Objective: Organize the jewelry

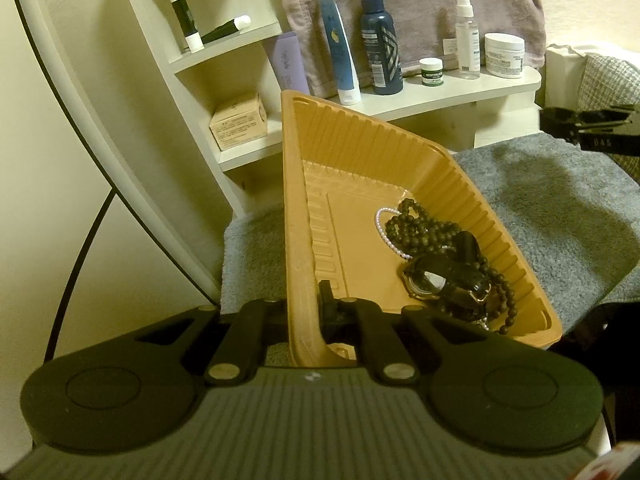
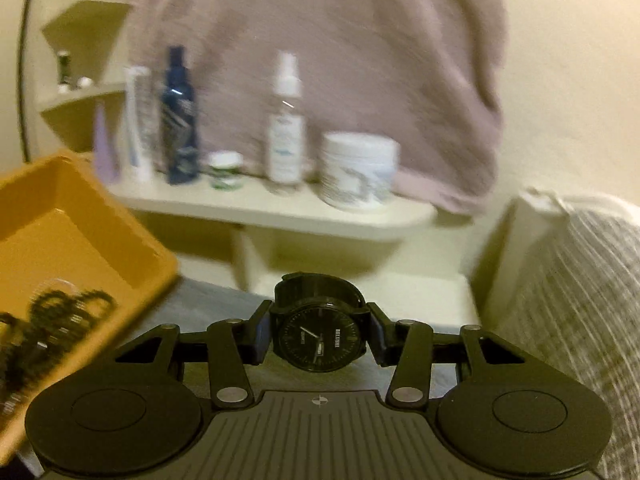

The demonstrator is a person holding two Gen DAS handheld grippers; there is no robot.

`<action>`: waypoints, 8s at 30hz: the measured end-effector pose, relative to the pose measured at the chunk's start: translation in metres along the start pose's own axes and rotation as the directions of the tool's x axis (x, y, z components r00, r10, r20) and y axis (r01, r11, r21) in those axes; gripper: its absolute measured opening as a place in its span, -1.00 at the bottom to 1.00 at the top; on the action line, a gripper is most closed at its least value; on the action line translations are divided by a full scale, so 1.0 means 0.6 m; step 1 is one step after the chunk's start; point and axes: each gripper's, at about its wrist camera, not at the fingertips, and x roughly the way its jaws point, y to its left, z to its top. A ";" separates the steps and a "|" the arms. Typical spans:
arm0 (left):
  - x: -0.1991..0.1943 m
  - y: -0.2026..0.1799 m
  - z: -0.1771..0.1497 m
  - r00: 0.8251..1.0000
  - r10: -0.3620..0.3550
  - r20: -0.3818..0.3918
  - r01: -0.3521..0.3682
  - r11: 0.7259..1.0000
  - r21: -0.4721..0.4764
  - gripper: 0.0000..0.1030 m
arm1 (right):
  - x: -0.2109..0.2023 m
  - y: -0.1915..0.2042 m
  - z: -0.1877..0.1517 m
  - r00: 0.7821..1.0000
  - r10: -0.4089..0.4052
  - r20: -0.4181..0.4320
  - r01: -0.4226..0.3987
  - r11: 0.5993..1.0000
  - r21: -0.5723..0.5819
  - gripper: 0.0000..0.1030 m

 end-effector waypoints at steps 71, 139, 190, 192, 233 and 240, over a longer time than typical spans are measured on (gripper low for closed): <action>0.073 0.101 -0.082 0.981 -0.190 -0.032 0.167 0.923 -0.346 -0.87 | -0.036 0.104 -0.004 0.979 0.160 -0.129 -0.132 0.970 0.203 0.37; -0.161 -0.131 -0.072 0.988 -0.144 0.053 0.153 0.944 -0.293 0.99 | -0.314 0.111 -0.043 0.954 0.013 -0.299 0.057 0.973 0.224 0.68; -0.162 -0.171 -0.092 0.990 -0.130 0.056 0.140 0.955 -0.263 0.99 | -0.315 0.156 -0.076 0.946 -0.040 -0.322 0.105 0.977 0.187 0.68; -0.162 -0.170 -0.092 0.990 -0.130 0.057 0.140 0.955 -0.262 0.99 | -0.315 0.156 -0.077 0.946 -0.040 -0.322 0.104 0.977 0.187 0.68; -0.163 -0.172 -0.090 0.989 -0.132 0.062 0.144 0.955 -0.260 0.99 | -0.315 0.158 -0.074 0.947 -0.036 -0.318 0.099 0.978 0.184 0.68; -0.163 -0.172 -0.090 0.989 -0.132 0.063 0.144 0.955 -0.259 0.99 | -0.315 0.159 -0.074 0.948 -0.036 -0.318 0.099 0.978 0.185 0.68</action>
